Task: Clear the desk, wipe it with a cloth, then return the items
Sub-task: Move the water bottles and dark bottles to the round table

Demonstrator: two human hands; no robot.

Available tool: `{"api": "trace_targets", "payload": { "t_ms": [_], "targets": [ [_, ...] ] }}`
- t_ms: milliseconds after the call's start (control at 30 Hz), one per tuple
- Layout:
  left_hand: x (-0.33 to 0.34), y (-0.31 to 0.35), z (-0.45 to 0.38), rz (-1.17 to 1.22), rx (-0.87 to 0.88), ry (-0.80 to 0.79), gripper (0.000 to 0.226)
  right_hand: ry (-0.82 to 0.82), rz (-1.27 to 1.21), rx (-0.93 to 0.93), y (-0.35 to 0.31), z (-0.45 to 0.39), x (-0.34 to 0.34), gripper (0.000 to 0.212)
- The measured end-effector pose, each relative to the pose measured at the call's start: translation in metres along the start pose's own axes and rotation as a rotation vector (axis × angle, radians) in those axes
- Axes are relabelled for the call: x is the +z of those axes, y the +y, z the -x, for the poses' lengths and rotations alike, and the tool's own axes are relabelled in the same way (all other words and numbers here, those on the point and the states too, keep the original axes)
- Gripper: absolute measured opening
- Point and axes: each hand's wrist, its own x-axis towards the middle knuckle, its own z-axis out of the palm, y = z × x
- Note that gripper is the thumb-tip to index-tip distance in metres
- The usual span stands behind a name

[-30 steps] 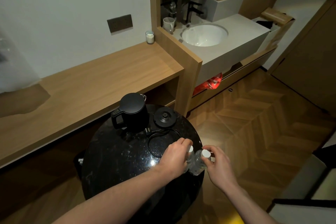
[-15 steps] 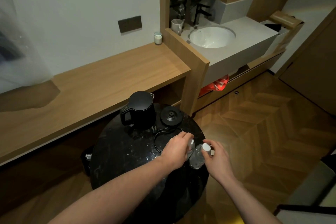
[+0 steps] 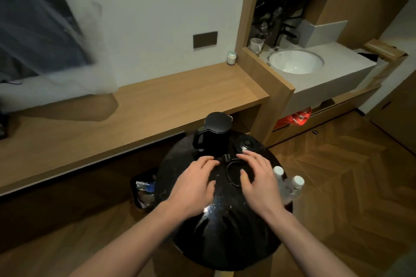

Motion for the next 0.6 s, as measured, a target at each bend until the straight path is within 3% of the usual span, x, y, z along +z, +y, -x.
{"api": "trace_targets", "payload": {
  "t_ms": [333,600],
  "targets": [
    [-0.103,-0.216,0.241,-0.232,-0.494,0.128,0.07,-0.586,0.09,-0.245,-0.235,0.058,0.178,0.07],
    [-0.157,-0.337,0.405,-0.342,-0.812,0.161,0.075,-0.778,0.332,-0.466,-0.36,0.104,0.297,0.079]
  ]
}}
